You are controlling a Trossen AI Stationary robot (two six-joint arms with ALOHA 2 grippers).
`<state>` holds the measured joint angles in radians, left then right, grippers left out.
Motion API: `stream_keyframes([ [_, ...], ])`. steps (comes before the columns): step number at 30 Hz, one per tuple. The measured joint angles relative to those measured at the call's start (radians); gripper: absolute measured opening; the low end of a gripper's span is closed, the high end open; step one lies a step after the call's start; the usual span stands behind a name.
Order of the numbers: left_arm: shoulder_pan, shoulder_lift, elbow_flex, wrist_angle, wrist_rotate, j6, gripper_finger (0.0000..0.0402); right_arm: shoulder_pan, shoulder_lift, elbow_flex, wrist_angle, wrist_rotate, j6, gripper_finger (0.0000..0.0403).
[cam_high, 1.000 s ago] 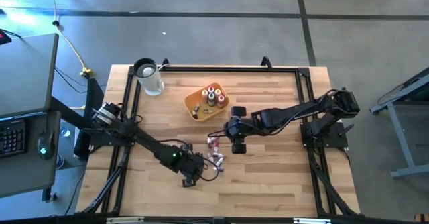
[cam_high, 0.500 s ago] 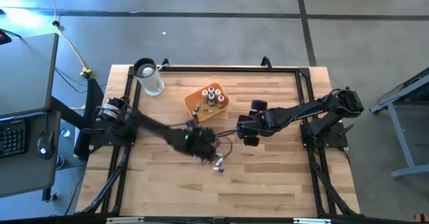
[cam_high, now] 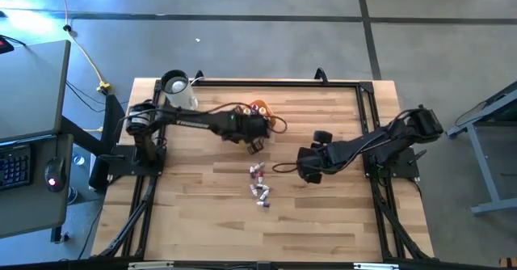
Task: Pick & Place food coloring
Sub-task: Put the small dark green food coloring bottle into the yellow bin, then put the small pink food coloring bottle into the yellow bin
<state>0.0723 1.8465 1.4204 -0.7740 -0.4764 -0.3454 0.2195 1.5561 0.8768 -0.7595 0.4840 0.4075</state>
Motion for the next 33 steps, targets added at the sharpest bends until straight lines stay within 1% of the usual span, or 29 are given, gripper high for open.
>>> stream_keyframes([
  [5,0.029,0.006,0.0,0.001,0.052,0.005,0.0121,0.0,-0.048,-0.011,0.048,0.013,-0.004,0.0112],
  [9,0.023,0.006,0.0,0.001,0.052,0.01,0.0136,0.0,-0.055,-0.012,0.178,-0.014,-0.032,0.0112],
  [11,0.013,-0.006,0.003,-0.021,0.048,0.011,0.0137,0.0,-0.055,-0.036,0.327,-0.044,-0.111,0.0112],
  [13,0.001,-0.031,0.02,-0.072,0.027,0.01,0.0135,0.0,-0.055,-0.083,0.539,-0.086,-0.227,0.0112],
  [15,-0.01,-0.055,0.049,-0.112,0.012,0.002,0.0129,0.0,-0.055,-0.143,0.768,-0.155,-0.348,0.0112],
  [16,-0.017,-0.07,0.063,-0.166,-0.001,0.001,0.0126,0.0,-0.055,-0.174,0.869,-0.194,-0.4,0.0112],
  [18,-0.033,-0.088,0.103,-0.236,-0.005,0.001,0.0119,0.0,-0.052,-0.228,1.06,-0.256,-0.465,0.0112],
  [19,-0.041,-0.1,0.124,-0.276,-0.005,0.001,0.0115,0.0,-0.052,-0.254,1.14,-0.27,-0.49,0.0112],
  [22,-0.068,-0.137,0.189,-0.423,-0.02,-0.013,0.0105,-0.001,-0.052,-0.307,1.329,-0.313,-0.56,0.0116],
  [24,-0.09,-0.159,0.222,-0.514,-0.052,-0.056,0.0097,-0.001,-0.049,-0.319,1.398,-0.332,-0.593,0.0123],
  [26,-0.112,-0.183,0.246,-0.573,-0.092,-0.107,0.0089,-0.003,-0.037,-0.314,1.431,-0.339,-0.614,0.0136],
  [29,-0.151,-0.222,0.256,-0.664,-0.14,-0.193,0.0078,-0.014,0.01,-0.271,1.431,-0.383,-0.638,0.016],
  [31,-0.177,-0.242,0.256,-0.711,-0.159,-0.253,0.0073,-0.027,0.059,-0.236,1.43,-0.42,-0.644,0.0179],
  [33,-0.207,-0.254,0.256,-0.748,-0.165,-0.314,0.0069,-0.046,0.111,-0.2,1.423,-0.434,-0.644,0.0196],
])
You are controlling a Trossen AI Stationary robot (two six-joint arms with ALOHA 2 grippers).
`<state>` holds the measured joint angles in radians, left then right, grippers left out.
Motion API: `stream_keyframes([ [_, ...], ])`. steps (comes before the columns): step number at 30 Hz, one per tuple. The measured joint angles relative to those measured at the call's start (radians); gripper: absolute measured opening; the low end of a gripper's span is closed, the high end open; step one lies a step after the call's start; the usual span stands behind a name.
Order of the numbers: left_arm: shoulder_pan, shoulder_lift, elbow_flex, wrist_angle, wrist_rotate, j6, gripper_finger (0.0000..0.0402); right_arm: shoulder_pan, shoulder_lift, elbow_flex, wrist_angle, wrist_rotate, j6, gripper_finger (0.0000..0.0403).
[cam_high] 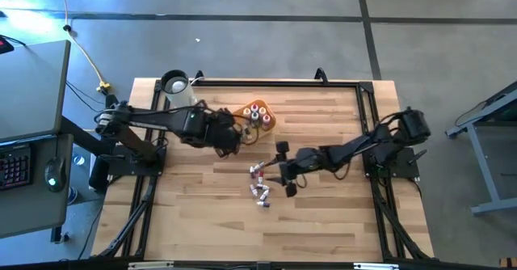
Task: Pick & Place food coloring
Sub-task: Put the small pink food coloring bottle into the yellow bin
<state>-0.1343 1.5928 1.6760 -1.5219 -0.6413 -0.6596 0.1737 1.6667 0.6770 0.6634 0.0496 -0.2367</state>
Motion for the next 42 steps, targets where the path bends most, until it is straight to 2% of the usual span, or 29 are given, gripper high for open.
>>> stream_keyframes([
  [4,-0.062,-0.003,-0.001,-0.052,-0.004,-0.095,0.0063,-0.065,0.094,0.077,-0.119,-0.007,0.002,0.0217],
  [8,-0.127,-0.004,-0.001,-0.051,-0.004,-0.1,0.0062,-0.129,0.174,0.136,-0.197,-0.059,0.015,0.022],
  [12,-0.177,-0.002,-0.011,-0.049,-0.026,-0.124,0.0062,-0.171,0.226,0.169,-0.219,-0.16,0.017,0.0221],
  [15,-0.206,-0.003,-0.016,-0.052,-0.055,-0.132,0.0061,-0.189,0.255,0.172,-0.213,-0.19,0.018,0.0221],
  [30,-0.227,-0.002,-0.019,-0.049,-0.047,-0.187,0.0061,-0.214,0.284,0.16,-0.265,-0.176,0.018,0.022],
  [42,-0.226,-0.002,-0.019,-0.049,-0.044,-0.21,0.0062,-0.213,0.285,0.157,-0.217,-0.171,0.05,0.0219],
])
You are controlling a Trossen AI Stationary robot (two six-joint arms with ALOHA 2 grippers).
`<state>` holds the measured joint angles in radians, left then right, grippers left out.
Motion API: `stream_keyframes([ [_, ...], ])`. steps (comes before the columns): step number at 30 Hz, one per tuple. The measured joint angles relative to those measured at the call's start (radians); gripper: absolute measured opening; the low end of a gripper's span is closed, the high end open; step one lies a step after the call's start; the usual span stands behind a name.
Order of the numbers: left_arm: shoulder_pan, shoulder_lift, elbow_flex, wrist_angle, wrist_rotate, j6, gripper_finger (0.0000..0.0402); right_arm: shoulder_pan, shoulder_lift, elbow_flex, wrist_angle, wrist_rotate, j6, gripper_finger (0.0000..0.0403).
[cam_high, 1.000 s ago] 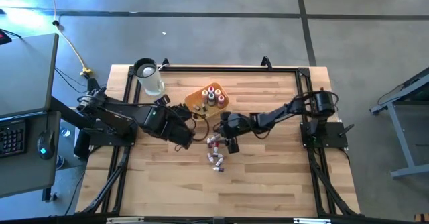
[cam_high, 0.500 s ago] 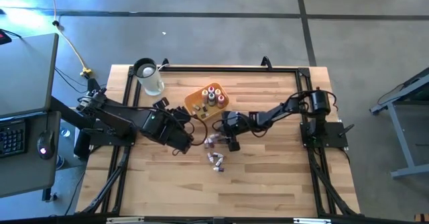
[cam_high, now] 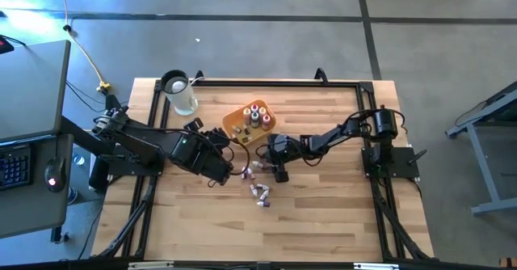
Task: Pick & Place food coloring
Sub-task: Put the small pink food coloring bottle into the yellow bin
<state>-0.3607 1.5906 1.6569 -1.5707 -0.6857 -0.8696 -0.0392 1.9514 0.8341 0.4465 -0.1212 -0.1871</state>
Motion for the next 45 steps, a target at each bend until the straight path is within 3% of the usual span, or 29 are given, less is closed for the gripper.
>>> stream_keyframes([
  [13,0.0,0.0,0.0,0.0,0.0,-0.004,0.0062,0.0,0.0,0.0,0.0,0.046,0.163,0.0134],
  [23,0.0,0.0,0.0,0.0,0.003,-0.001,0.0062,-0.001,-0.038,0.016,0.003,0.05,0.172,0.0066],
  [29,0.0,0.0,0.0,0.0,0.002,0.0,0.0062,-0.001,-0.097,0.083,-0.046,0.069,0.075,0.0072],
  [31,0.0,0.0,0.0,0.0,0.002,0.0,0.0062,0.0,-0.116,0.123,-0.111,0.154,0.025,0.0073],
  [35,0.0,0.0,0.001,0.0,0.002,0.0,0.0062,-0.031,-0.125,0.225,-0.289,0.422,-0.029,0.0073],
  [37,0.0,0.0,0.001,0.0,0.002,0.0,0.0062,-0.056,-0.124,0.27,-0.381,0.489,-0.033,0.0074],
  [41,0.0,0.0,0.001,0.0,0.003,0.0,0.0062,-0.099,-0.125,0.315,-0.458,0.407,-0.062,0.0086],
  [45,0.0,0.0,0.001,0.0,0.003,0.0,0.0062,-0.104,-0.124,0.309,-0.447,0.348,-0.067,0.0122],
])
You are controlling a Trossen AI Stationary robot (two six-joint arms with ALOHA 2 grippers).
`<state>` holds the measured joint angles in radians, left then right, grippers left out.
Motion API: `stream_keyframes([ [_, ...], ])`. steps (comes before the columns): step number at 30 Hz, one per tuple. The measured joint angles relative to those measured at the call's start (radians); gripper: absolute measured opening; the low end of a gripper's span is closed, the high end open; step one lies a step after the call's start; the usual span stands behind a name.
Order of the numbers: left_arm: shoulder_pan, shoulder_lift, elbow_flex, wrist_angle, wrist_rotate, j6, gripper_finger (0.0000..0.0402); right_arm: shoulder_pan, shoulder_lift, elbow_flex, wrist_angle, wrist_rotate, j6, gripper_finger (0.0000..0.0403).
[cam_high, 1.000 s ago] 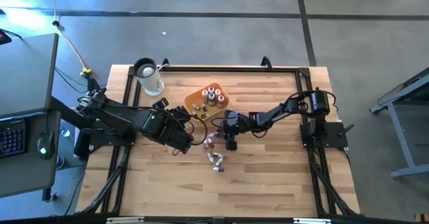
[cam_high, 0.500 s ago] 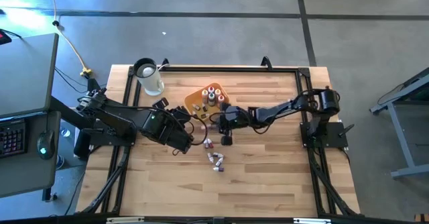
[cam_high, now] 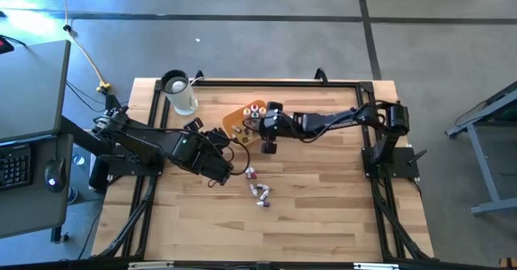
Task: Pick & Place food coloring
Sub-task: Put the small pink food coloring bottle into the yellow bin, then put the small dark green food coloring bottle into the yellow bin
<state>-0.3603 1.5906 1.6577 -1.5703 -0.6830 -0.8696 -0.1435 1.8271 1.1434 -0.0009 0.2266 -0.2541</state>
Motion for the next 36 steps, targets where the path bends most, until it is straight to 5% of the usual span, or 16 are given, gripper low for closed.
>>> stream_keyframes([
  [5,0.0,0.0,0.0,0.0,0.0,0.0,0.0062,0.039,0.0,-0.016,-0.004,0.015,-0.038,0.0172],
  [12,0.0,0.0,0.0,0.001,-0.002,-0.001,0.0062,0.204,0.007,-0.014,-0.009,-0.163,0.051,0.019],
  [20,0.0,0.0,0.0,0.008,0.0,-0.026,0.0062,0.414,0.017,-0.015,-0.086,-0.036,0.277,0.0191],
  [27,0.0,0.0,0.0,0.034,0.001,-0.026,0.0062,0.474,0.069,-0.015,-0.08,0.118,0.354,0.0191],
  [36,0.0,0.001,0.0,0.053,0.023,-0.026,0.0062,0.456,0.149,-0.015,-0.077,0.078,0.433,0.0191],
])
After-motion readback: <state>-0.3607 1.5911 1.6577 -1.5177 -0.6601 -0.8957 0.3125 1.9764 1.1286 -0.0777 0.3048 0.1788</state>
